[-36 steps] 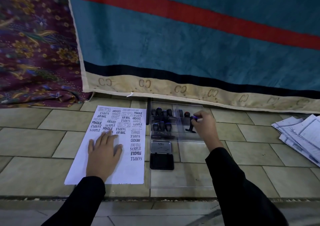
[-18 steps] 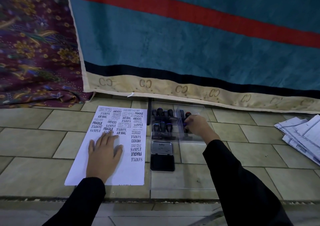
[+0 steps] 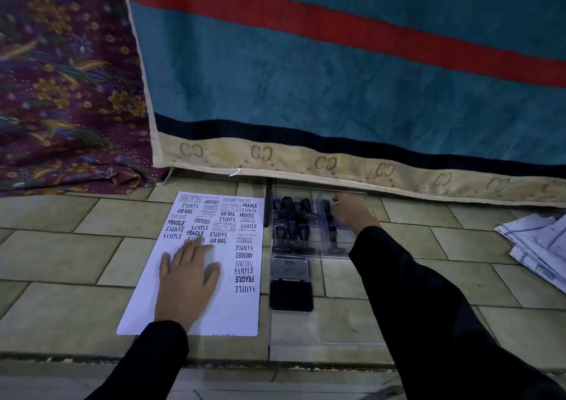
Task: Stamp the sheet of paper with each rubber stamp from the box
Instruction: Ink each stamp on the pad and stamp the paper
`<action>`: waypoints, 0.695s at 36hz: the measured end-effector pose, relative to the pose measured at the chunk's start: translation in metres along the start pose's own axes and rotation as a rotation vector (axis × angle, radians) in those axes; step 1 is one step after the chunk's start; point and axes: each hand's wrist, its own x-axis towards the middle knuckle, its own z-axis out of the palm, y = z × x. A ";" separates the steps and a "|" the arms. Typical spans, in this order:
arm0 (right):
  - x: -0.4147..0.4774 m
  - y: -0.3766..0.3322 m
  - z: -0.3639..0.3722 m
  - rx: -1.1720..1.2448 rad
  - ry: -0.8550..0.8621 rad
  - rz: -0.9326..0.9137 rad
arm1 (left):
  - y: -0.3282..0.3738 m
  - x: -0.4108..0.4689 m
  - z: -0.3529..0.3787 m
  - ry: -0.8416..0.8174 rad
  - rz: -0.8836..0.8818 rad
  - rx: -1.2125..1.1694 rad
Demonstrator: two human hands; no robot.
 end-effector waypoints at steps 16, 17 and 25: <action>0.010 0.003 0.003 -0.073 0.152 0.017 | -0.002 0.001 0.001 0.000 0.001 0.002; 0.008 0.004 0.002 -0.061 0.185 -0.008 | -0.002 0.001 0.001 0.000 0.000 0.002; 0.010 0.013 -0.006 0.236 0.213 -0.010 | -0.001 0.001 0.001 -0.002 0.003 0.014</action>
